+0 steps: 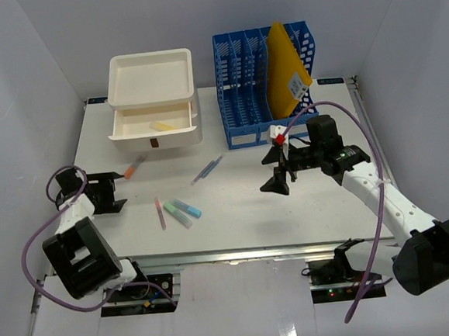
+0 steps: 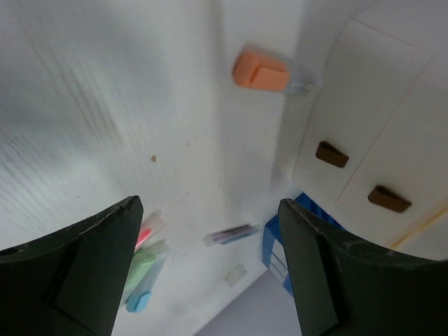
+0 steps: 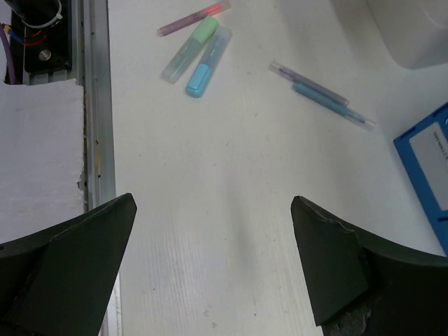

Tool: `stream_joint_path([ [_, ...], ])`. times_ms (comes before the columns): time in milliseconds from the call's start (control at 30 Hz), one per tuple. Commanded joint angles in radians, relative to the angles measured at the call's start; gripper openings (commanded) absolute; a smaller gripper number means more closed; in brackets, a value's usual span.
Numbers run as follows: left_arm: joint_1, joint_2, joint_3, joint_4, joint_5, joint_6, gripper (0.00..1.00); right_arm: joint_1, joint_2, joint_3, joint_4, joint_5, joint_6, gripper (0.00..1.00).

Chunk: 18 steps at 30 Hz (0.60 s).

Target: Organize the desk

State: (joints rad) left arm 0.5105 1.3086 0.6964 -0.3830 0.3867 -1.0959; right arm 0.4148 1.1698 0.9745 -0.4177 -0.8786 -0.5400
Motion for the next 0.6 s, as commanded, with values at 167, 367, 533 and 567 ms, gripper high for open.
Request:
stream_joint_path([
  [167,-0.022,0.149,0.202,-0.107,-0.092,-0.307,0.89,-0.133,-0.082,-0.119,0.126,-0.159,0.060,0.98],
  [367,-0.087,0.330,0.368,-0.230,-0.148,-0.436,0.89,-0.148,-0.090,-0.138,0.128,-0.168,0.050,0.98],
  [533,-0.158,0.398,0.454,-0.290,-0.183,-0.549,0.88,-0.153,-0.081,-0.156,0.129,-0.148,0.040,0.98],
  [567,-0.173,0.414,0.480,-0.307,-0.190,-0.567,0.88,-0.154,-0.080,-0.157,0.129,-0.146,0.039,0.98],
])
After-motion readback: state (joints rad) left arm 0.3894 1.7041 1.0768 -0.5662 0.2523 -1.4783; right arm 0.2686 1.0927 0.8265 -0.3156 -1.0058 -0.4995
